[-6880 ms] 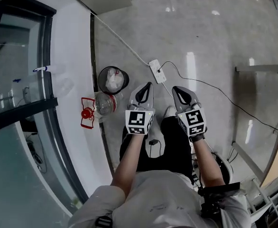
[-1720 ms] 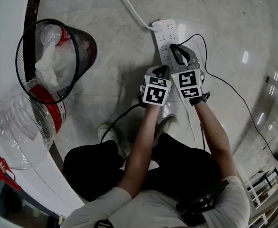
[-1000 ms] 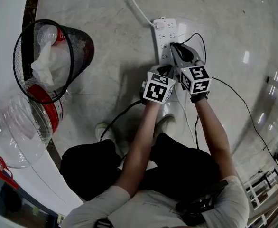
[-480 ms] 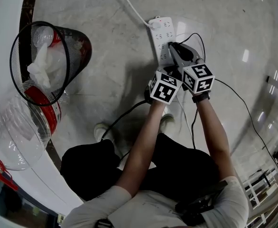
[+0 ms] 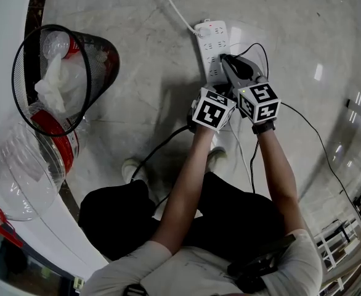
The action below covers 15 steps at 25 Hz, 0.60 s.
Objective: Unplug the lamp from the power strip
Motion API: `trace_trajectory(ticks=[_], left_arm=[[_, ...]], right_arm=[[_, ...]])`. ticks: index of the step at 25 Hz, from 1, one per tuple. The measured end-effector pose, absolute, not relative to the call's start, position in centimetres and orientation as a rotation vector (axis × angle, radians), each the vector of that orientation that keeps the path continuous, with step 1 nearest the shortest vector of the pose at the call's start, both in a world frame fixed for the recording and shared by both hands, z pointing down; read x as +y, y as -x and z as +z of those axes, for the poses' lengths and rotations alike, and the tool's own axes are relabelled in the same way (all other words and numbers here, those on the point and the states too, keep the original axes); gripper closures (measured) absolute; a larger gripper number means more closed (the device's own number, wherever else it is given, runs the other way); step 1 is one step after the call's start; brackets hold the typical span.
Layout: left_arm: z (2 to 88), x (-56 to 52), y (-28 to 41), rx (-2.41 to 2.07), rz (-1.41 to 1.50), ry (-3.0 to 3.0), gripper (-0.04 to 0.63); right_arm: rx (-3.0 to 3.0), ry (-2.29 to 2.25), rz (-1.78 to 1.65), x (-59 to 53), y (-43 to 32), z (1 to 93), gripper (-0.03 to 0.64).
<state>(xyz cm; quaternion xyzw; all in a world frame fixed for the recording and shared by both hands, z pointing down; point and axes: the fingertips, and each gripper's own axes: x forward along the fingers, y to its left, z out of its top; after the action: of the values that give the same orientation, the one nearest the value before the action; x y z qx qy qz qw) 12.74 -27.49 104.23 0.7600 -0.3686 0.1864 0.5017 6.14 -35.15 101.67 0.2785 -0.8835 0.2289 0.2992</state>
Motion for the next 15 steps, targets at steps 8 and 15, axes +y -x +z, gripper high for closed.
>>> trace_trajectory(ticks=[8,15], left_arm=[[104.8,-27.4,-12.8,-0.902,0.53,-1.919,0.598],[104.3,-27.0,-11.9,-0.899,0.442,-1.885,0.597]], right_arm=[[-2.446,-0.769,0.663,-37.6,-6.3,96.9,0.561],[-2.529,-0.896,0.768,-37.9,-9.6,94.1,0.561]])
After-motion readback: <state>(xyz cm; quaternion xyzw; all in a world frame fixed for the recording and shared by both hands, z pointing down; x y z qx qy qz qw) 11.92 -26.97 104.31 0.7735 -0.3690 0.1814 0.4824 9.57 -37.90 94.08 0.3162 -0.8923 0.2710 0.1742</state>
